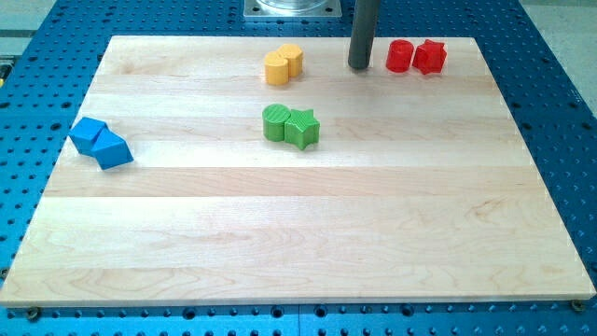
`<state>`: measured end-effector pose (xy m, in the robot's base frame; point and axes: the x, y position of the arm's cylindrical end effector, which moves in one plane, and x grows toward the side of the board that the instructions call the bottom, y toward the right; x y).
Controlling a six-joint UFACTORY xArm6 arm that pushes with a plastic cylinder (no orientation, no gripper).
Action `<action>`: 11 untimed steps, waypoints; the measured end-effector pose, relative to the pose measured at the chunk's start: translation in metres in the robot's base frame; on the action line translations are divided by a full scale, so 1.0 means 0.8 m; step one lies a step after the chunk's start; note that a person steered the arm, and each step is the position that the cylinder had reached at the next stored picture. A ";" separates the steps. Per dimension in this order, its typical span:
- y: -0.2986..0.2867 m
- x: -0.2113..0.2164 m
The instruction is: Push the heart slightly downwards
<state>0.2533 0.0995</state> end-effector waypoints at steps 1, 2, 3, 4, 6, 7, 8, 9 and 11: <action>0.003 0.000; 0.005 0.000; 0.005 0.007; 0.005 0.019; 0.032 -0.039; -0.018 -0.067; -0.121 -0.061; -0.185 0.010; -0.178 0.083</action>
